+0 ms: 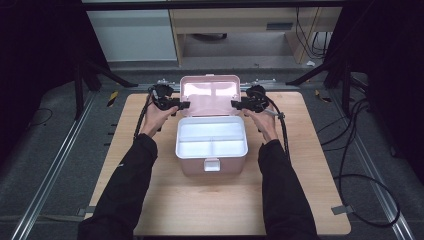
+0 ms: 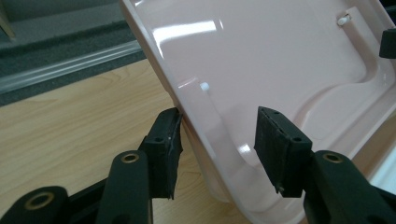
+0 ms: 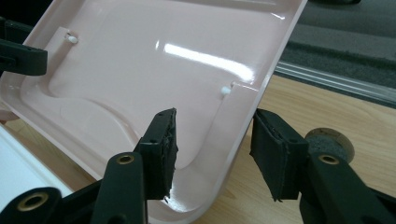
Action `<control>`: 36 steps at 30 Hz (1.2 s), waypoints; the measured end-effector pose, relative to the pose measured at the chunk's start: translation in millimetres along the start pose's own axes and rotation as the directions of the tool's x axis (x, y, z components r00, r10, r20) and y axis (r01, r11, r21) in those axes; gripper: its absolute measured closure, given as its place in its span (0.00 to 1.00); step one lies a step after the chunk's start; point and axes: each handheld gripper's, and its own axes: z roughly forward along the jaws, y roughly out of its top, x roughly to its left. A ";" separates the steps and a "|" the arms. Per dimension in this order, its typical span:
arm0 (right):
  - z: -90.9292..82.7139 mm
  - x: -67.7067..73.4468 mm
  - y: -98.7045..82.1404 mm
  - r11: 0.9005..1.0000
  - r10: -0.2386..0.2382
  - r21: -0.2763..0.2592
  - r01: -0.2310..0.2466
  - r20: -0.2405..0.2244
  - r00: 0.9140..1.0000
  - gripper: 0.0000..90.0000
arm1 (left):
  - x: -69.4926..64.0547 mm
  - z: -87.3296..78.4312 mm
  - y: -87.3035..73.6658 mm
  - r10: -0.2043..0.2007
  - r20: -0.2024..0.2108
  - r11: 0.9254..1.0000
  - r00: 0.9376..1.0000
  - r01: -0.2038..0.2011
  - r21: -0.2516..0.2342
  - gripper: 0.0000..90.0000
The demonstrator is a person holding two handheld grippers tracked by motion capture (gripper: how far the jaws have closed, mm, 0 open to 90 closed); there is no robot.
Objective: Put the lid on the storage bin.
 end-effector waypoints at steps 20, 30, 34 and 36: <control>-51.1 15.0 18.6 0.993 -0.044 -0.108 0.047 0.028 0.999 0.58 | -29.9 -38.4 22.6 0.091 -0.010 0.995 0.996 -0.091 -0.042 0.60; -67.7 19.1 22.9 0.990 -0.070 -0.124 0.073 0.031 0.997 0.58 | -37.7 -43.8 26.1 0.127 -0.017 0.991 0.992 -0.127 -0.040 0.60; -71.7 24.1 26.6 0.988 -0.099 -0.116 0.104 0.047 0.994 0.58 | -39.7 -47.7 25.3 0.162 -0.028 0.986 0.986 -0.163 -0.021 0.60; -74.3 27.8 28.3 0.986 -0.116 -0.115 0.121 0.051 0.992 0.58 | -41.0 -50.3 24.2 0.180 -0.037 0.984 0.983 -0.180 -0.007 0.60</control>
